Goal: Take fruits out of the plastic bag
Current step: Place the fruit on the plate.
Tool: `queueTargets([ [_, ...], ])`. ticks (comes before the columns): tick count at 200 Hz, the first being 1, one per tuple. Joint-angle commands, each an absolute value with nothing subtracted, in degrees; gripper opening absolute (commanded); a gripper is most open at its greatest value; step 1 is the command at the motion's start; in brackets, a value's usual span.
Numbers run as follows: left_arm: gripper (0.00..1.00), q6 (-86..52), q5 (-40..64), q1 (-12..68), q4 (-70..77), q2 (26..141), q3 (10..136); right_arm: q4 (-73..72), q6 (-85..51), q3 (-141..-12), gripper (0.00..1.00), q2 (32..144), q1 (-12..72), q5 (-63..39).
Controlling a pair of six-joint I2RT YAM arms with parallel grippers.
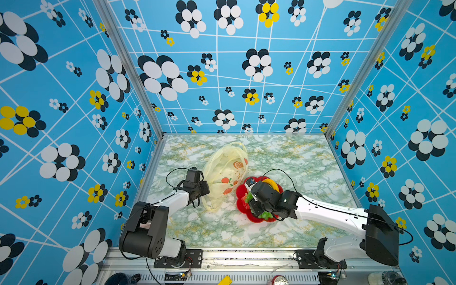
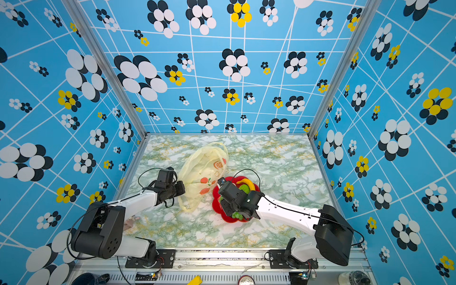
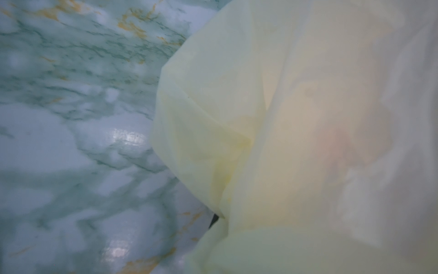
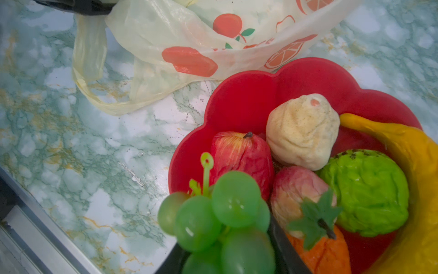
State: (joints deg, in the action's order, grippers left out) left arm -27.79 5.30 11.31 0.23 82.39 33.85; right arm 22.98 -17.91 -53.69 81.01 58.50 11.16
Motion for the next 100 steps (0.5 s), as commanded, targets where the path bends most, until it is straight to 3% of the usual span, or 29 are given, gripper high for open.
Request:
queueTargets([
  [1, 0.13, -26.75, 6.22, 11.14, 0.01, 82.66, 34.15, 22.41, -17.24, -56.15, 0.43, 82.68, 58.88, 9.98],
  [100, 0.13, -26.58, 6.24, 11.1, -0.12, 82.71, 34.3, 25.15, -17.94, -59.26, 0.71, 86.97, 59.66, 9.82],
])
